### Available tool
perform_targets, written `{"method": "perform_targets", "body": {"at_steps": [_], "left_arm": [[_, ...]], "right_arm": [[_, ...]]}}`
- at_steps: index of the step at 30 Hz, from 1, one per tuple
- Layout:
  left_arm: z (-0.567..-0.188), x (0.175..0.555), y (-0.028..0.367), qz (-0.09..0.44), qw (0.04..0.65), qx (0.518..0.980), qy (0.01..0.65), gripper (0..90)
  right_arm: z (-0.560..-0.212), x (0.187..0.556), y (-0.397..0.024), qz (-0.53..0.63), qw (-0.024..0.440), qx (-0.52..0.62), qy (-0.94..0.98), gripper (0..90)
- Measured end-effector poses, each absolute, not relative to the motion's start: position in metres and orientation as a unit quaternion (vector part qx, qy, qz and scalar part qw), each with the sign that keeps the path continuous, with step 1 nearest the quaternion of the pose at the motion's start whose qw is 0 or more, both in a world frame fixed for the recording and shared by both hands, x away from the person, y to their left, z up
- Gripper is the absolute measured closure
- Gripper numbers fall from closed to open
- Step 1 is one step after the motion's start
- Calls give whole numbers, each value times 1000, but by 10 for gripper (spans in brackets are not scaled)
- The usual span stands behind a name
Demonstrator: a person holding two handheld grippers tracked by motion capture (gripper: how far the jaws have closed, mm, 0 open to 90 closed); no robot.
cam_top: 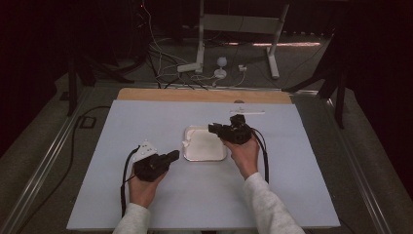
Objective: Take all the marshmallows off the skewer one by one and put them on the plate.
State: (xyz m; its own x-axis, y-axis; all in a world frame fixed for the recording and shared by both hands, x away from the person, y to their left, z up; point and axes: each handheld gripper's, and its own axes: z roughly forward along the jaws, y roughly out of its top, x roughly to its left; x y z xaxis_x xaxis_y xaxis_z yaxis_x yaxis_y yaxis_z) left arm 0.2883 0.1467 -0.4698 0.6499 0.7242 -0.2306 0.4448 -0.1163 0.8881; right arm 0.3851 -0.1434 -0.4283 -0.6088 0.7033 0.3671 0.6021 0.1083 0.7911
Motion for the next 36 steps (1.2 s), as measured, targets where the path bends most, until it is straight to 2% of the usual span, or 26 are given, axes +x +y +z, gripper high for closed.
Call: {"method": "perform_targets", "body": {"at_steps": [7,11,16,29,36], "left_arm": [[-471,289,148,131,530,734,403,896],[-472,290,148,133,528,734,406,896],[-473,291,148,131,526,735,408,896],[-487,295,130,116,493,764,400,896],[-488,296,128,114,492,764,401,896]], "right_arm": [[-446,394,-139,478,32,453,752,685],[-452,396,-137,466,36,463,753,552],[-453,396,-138,457,41,467,756,440],[-455,397,-137,476,18,478,738,435],[-456,396,-135,480,9,475,738,444]]}}
